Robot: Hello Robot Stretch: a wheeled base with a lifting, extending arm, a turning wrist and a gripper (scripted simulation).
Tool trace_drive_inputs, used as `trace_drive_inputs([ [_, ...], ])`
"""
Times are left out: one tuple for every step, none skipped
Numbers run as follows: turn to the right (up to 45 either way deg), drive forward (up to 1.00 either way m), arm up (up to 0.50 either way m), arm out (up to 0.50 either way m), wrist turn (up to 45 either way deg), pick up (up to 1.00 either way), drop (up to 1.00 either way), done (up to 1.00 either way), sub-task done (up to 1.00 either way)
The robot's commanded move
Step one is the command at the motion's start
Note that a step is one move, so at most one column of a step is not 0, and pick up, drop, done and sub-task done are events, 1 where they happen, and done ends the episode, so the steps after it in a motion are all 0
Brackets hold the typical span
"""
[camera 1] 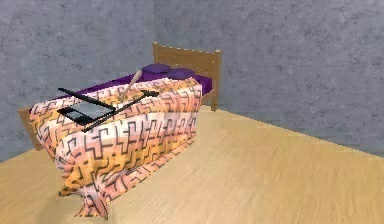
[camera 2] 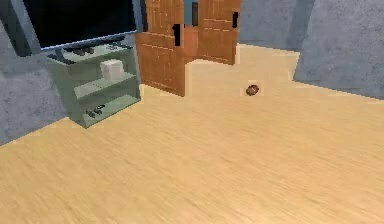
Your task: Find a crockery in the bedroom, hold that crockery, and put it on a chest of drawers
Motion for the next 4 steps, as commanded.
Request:
trace_drive_inputs([
  [0.0, 0.15, 0.00, 0.00, 0.0, 0.00, 0.00, 0.00, 0.00],
  [-45.0, 0.00, 0.00, 0.00, 0.0, 0.00, 0.00, 0.00, 0.00],
  [-6.0, 0.00, 0.00, 0.00, 0.0, 0.00, 0.00, 0.00, 0.00],
  [0.0, 0.50, 0.00, 0.00, 0.0, 0.00, 0.00, 0.00, 0.00],
])
